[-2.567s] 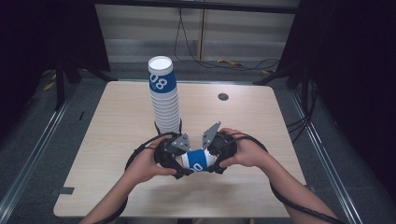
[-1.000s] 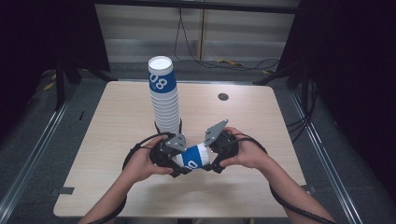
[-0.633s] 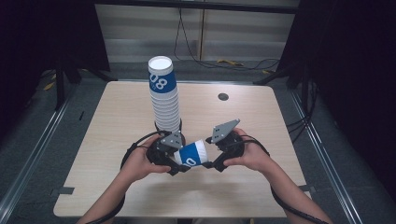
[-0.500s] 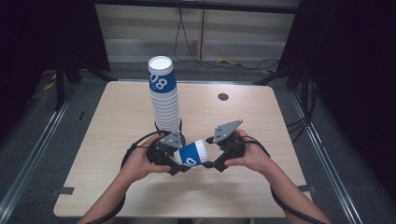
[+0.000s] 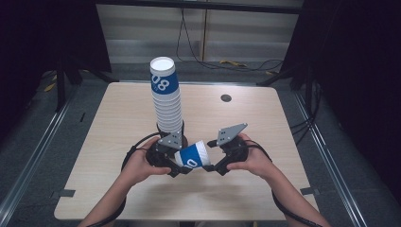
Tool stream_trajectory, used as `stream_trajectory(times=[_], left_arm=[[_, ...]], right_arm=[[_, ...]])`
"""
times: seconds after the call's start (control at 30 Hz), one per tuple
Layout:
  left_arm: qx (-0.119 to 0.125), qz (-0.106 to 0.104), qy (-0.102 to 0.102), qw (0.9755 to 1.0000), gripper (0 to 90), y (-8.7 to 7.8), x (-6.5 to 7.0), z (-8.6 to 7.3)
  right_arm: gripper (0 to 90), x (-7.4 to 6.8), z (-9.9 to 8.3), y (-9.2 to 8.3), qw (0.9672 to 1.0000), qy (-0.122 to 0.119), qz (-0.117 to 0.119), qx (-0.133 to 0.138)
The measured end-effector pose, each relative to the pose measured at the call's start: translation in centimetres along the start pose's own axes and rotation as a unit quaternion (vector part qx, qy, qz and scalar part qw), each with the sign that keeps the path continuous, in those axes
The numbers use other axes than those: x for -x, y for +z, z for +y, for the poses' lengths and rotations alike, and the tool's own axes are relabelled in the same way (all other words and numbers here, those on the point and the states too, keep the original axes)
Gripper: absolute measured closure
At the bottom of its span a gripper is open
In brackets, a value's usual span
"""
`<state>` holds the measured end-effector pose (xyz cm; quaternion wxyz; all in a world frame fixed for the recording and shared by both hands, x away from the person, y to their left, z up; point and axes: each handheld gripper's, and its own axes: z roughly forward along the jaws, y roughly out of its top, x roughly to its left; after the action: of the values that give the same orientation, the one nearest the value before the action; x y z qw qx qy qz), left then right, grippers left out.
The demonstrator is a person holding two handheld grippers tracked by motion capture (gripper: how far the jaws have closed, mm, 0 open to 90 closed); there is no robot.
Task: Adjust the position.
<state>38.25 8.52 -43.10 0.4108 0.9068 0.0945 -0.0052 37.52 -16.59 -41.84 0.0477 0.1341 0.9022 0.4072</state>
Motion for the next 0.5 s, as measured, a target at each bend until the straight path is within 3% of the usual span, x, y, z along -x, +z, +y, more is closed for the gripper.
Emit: stream_trajectory(times=[0.5], left_arm=[[0.020,-0.018,0.000,0.9996,28.8,0.14,0.14,-0.13]], right_arm=[[11.6,0.04,0.10,0.00,0.9999,-0.003,0.009,0.014]])
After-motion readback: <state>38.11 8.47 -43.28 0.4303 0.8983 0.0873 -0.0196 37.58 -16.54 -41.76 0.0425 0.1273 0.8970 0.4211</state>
